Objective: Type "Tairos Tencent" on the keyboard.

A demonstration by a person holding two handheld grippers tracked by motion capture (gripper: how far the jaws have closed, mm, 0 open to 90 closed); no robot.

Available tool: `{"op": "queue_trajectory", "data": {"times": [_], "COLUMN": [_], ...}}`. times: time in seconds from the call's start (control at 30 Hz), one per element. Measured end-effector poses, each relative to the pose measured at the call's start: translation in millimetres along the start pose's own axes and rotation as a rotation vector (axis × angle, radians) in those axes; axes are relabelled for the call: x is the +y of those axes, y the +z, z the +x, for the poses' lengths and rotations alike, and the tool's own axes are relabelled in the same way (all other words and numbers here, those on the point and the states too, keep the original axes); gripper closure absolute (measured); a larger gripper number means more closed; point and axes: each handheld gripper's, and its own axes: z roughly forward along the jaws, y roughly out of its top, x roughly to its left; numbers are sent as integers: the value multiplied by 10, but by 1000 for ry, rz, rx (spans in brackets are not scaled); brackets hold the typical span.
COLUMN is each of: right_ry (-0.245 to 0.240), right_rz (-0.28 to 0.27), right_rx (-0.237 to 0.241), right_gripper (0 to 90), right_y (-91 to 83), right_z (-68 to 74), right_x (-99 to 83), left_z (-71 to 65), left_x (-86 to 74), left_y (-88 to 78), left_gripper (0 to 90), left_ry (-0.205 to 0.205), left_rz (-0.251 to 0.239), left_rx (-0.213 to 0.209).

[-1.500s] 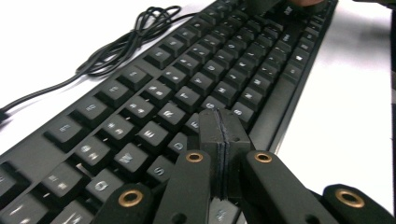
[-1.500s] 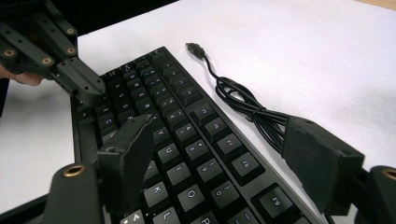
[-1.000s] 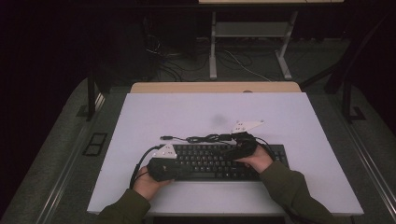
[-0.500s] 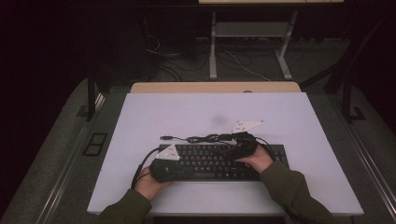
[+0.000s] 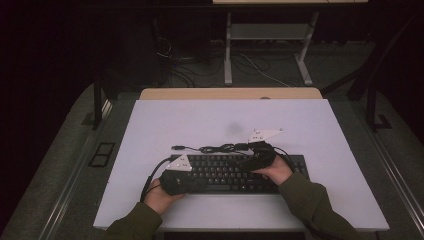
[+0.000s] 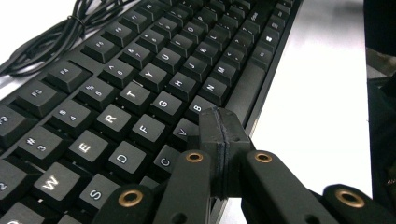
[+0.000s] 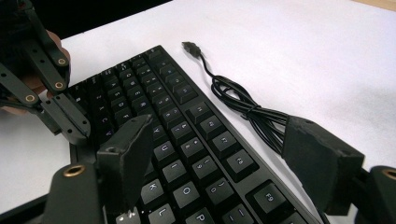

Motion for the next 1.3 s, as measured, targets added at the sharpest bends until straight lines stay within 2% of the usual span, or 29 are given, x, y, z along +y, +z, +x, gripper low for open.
{"op": "queue_trajectory", "data": {"times": [0.27, 0.47, 0.67, 0.9, 1.07, 1.3], "right_ry": [-3, -2, -8, -3, 7, -4], "right_rz": [-2, -10, -7, -1, 1, -7], "right_rx": [1, 2, 9, 27, 30, 38], "right_gripper": [242, 233, 199, 194, 277, 504], "right_y": [-7, -22, -51, -153, -235, -342], "right_z": [0, 2, 12, 28, 37, 48], "right_x": [2, 5, 3, -5, -30, -56], "left_z": [12, 44, 77, 101, 119, 146], "left_x": [14, 24, 38, 62, 85, 106], "left_y": [-47, -85, -87, -72, -70, -57], "left_gripper": [887, 785, 597, 388, 264, 165], "left_ry": [-25, -48, -72, -81, -86, -99], "left_rz": [-47, -79, -112, -137, -149, -157], "left_rx": [4, 10, 27, 67, 94, 112]}}
